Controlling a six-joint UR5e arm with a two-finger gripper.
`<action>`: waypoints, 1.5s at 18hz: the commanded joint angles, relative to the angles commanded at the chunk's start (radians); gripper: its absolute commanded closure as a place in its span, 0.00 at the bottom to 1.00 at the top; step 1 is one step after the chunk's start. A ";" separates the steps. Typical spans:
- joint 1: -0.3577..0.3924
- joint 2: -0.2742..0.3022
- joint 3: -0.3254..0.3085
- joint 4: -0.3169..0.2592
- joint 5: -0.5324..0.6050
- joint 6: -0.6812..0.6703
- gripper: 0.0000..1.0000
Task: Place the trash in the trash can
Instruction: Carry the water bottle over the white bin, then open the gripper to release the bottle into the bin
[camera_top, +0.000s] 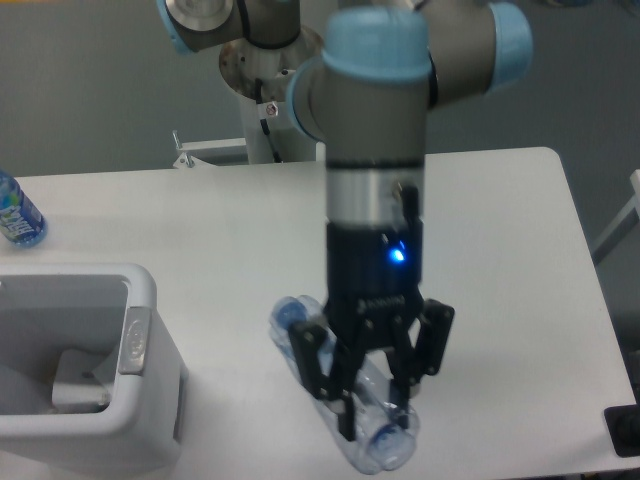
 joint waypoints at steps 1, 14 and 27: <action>-0.035 0.005 -0.011 0.002 0.000 0.000 0.52; -0.238 0.002 -0.106 0.031 0.002 0.052 0.00; 0.047 0.103 -0.187 -0.012 0.009 0.162 0.00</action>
